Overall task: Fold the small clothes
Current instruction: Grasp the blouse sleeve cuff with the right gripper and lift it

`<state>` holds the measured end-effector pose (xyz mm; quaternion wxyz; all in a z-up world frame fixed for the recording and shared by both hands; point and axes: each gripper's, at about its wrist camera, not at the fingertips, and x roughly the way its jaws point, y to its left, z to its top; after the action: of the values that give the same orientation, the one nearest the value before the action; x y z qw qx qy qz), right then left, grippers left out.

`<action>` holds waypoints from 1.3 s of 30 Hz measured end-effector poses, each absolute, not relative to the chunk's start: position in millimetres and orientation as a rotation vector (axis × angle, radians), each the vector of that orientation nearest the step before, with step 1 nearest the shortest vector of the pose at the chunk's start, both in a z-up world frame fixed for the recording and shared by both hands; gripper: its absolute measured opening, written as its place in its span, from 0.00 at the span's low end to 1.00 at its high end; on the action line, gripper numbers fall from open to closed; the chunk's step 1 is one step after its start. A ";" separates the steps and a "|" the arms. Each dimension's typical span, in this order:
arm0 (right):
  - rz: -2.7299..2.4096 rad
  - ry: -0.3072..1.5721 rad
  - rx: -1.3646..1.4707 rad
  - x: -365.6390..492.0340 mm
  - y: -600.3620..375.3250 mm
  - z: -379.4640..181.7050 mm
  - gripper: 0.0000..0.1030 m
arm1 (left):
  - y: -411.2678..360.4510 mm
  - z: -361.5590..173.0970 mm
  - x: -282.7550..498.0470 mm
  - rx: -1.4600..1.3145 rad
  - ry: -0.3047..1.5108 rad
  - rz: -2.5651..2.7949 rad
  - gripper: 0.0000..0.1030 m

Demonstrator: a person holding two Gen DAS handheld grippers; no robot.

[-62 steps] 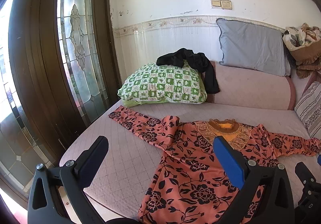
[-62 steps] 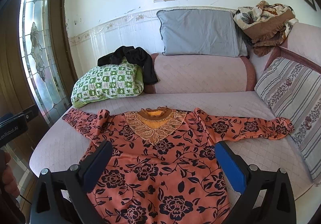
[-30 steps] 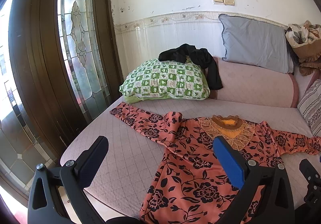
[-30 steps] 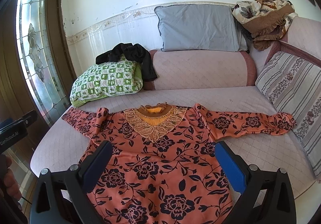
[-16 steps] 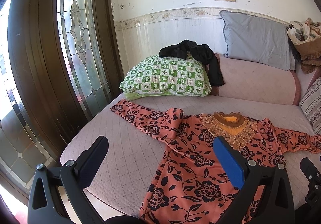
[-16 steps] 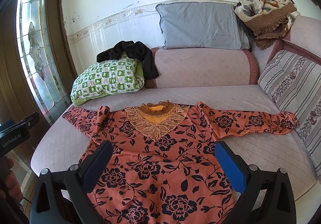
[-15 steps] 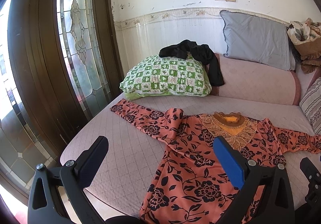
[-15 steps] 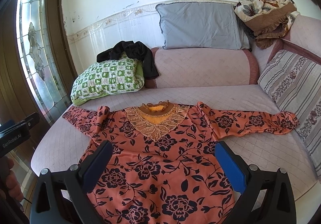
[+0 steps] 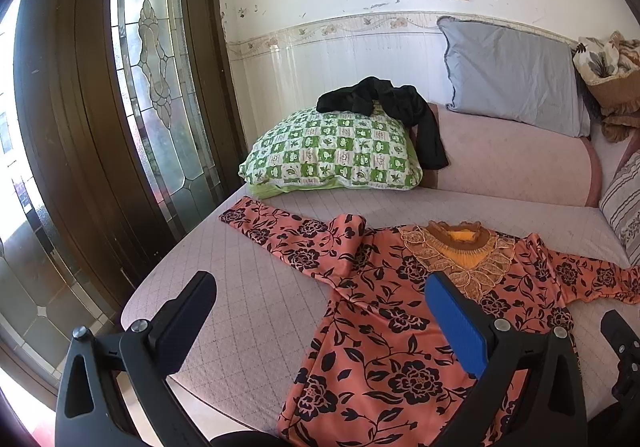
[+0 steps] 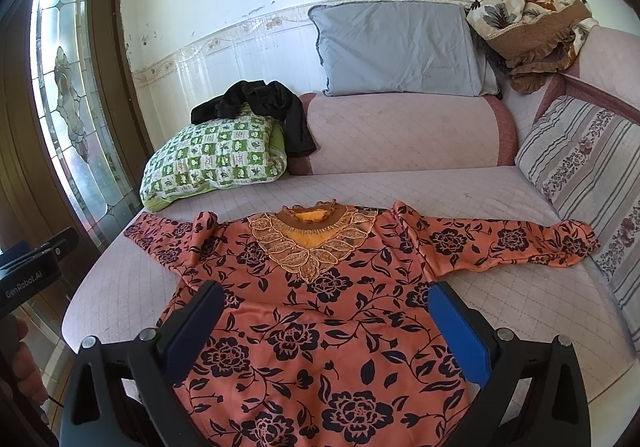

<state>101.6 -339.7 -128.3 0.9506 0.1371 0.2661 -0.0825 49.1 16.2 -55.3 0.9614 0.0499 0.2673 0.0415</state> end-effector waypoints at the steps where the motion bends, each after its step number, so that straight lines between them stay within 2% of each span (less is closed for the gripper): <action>1: -0.170 0.540 0.281 102.0 -341.3 -129.0 1.00 | 16.4 -55.3 48.9 0.101 0.543 0.083 1.00; 11: -0.175 0.548 0.316 110.1 -360.2 -137.4 1.00 | 0.0 -63.5 60.7 0.135 0.557 0.094 1.00; 16: -0.171 0.569 0.389 125.1 -392.5 -158.1 1.00 | -12.2 -84.3 81.6 0.150 0.626 0.060 1.00; 19: -0.199 0.583 0.492 136.9 -445.2 -186.1 1.00 | -25.6 -116.6 106.0 0.158 0.746 -0.005 1.00; 23: -0.395 0.573 0.773 138.5 -562.0 -234.4 0.99 | -53.4 -166.0 133.1 0.198 0.878 -0.051 1.00; 27: -0.577 0.473 1.220 104.6 -685.0 -297.6 0.84 | -81.5 -191.8 143.4 0.252 0.900 -0.105 1.00; 29: -0.682 0.355 1.372 79.7 -733.0 -324.3 0.82 | -93.0 -200.2 146.3 0.276 0.903 -0.133 1.00; 32: -0.751 0.278 1.413 69.3 -774.9 -341.5 0.78 | -105.5 -210.4 150.8 0.299 0.914 -0.157 1.00; 37: -0.833 0.261 1.447 77.1 -810.3 -365.9 0.62 | -116.7 -221.1 157.5 0.322 0.931 -0.175 1.00; 38: -0.836 0.262 1.457 79.3 -815.8 -372.3 0.58 | -118.4 -222.5 158.7 0.326 0.932 -0.174 1.00; 39: -0.839 0.263 1.453 81.4 -820.5 -375.9 0.46 | -119.8 -223.7 160.1 0.328 0.932 -0.173 1.00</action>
<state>81.4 -820.5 -375.9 0.6606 0.6422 0.1164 -0.3710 160.1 -119.8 -223.7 0.8768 0.1571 0.4469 -0.0829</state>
